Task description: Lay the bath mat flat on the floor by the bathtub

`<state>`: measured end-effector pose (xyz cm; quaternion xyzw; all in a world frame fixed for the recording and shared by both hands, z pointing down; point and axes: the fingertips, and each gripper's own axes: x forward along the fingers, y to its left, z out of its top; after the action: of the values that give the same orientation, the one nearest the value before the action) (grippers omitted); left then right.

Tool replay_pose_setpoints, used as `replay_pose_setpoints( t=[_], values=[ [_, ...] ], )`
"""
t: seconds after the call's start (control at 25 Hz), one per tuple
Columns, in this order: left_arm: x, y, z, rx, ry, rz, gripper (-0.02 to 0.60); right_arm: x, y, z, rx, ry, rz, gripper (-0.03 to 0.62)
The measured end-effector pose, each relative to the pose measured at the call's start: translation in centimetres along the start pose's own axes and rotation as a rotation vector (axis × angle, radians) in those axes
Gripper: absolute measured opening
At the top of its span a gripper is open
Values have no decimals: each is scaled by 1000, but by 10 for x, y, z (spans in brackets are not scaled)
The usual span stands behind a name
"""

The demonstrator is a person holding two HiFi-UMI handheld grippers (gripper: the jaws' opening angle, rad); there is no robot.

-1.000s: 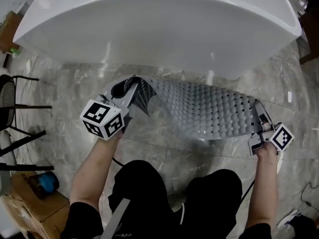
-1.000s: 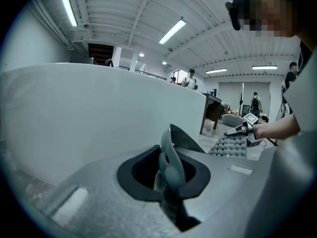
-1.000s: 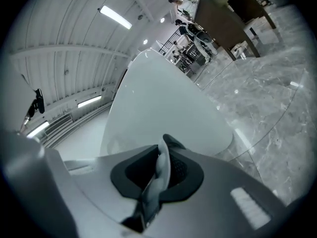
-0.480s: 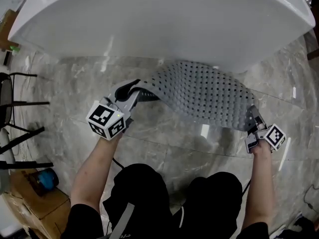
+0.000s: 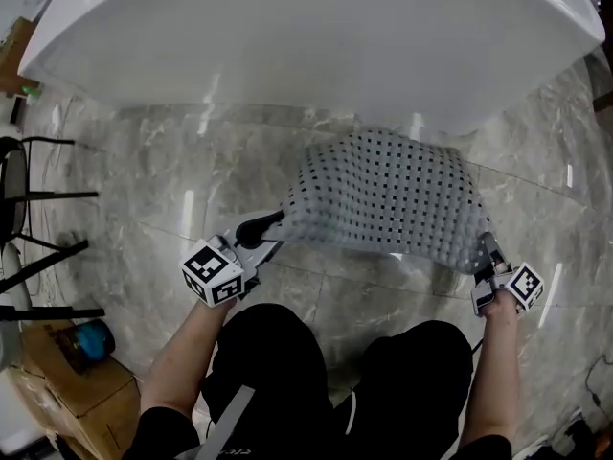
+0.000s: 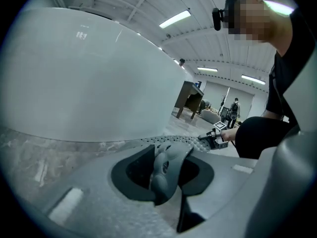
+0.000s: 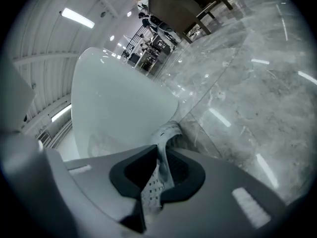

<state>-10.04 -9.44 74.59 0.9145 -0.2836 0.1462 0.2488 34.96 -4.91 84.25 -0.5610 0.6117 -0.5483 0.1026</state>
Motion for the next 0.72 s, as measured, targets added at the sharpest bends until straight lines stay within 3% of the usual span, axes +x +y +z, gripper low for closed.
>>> replay_pose_setpoints(
  t=[0.12, 0.28, 0.52, 0.72],
  values=[
    [-7, -7, -9, -39, 8, -33, 75, -18, -30, -8, 29, -5, -99, 37],
    [-24, -15, -24, -31, 42, -40, 80, -32, -52, -14, 41, -5, -188, 61],
    [-55, -20, -39, -72, 42, -23, 87, -32, -65, -11, 35, -11, -206, 67],
    [-65, -10, -18, -86, 29, 6, 100, -27, -67, -15, 32, 0, -210, 52]
  ],
)
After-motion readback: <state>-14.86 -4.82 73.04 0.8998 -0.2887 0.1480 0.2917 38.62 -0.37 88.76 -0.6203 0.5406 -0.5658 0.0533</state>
